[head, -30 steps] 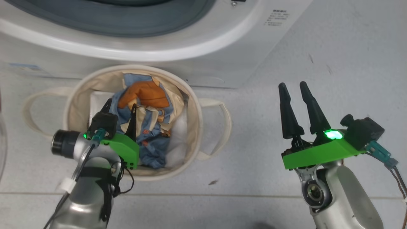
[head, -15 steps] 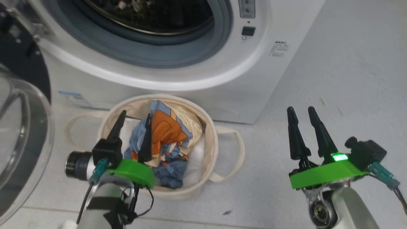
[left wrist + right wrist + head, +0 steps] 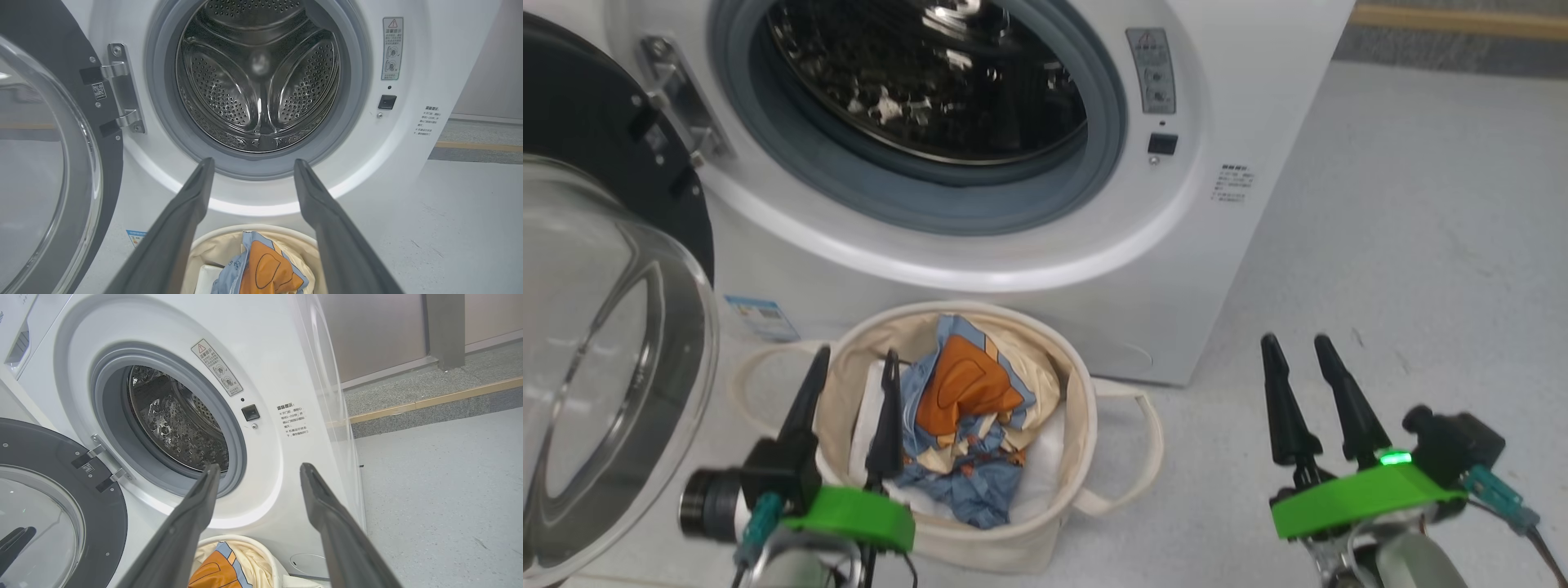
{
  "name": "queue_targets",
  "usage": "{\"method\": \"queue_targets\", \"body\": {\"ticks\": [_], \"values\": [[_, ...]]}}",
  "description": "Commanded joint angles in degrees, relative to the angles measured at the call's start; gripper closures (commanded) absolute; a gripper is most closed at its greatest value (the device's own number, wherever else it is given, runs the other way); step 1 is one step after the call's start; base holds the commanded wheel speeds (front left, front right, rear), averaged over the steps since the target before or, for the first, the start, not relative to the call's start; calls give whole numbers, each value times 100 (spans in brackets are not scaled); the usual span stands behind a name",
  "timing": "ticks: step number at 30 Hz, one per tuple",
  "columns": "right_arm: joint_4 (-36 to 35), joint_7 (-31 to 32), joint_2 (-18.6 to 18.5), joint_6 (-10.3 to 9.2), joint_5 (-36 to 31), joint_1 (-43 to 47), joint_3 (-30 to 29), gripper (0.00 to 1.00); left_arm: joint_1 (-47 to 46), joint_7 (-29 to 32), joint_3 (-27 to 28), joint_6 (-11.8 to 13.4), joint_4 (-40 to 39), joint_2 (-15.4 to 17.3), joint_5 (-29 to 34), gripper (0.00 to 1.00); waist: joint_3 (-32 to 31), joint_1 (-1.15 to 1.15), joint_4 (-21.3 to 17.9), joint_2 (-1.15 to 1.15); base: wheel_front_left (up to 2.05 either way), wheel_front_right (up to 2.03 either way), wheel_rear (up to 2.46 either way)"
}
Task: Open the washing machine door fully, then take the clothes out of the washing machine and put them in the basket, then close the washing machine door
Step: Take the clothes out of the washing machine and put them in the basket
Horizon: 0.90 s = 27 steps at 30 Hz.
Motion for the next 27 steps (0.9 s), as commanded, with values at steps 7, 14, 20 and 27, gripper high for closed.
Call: {"method": "queue_targets", "body": {"ticks": [7,14,20,27], "values": [[-107,-69,-20,43,-41,167,-64,0,250,-27,280,121,-416,30,80,0,-219,0,47,0,0,0,0],[20,-69,-20,43,-28,240,-213,0,414,-27,180,175,-513,29,91,0,-198,0,65,0,0,0,0],[-82,-69,-20,43,-41,237,-271,0,443,-27,83,166,-424,29,79,0,-174,0,57,0,0,0,0],[-79,-69,-20,43,-2,220,-269,0,411,-27,55,169,-360,28,110,0,-144,0,21,0,0,0,0]]}}
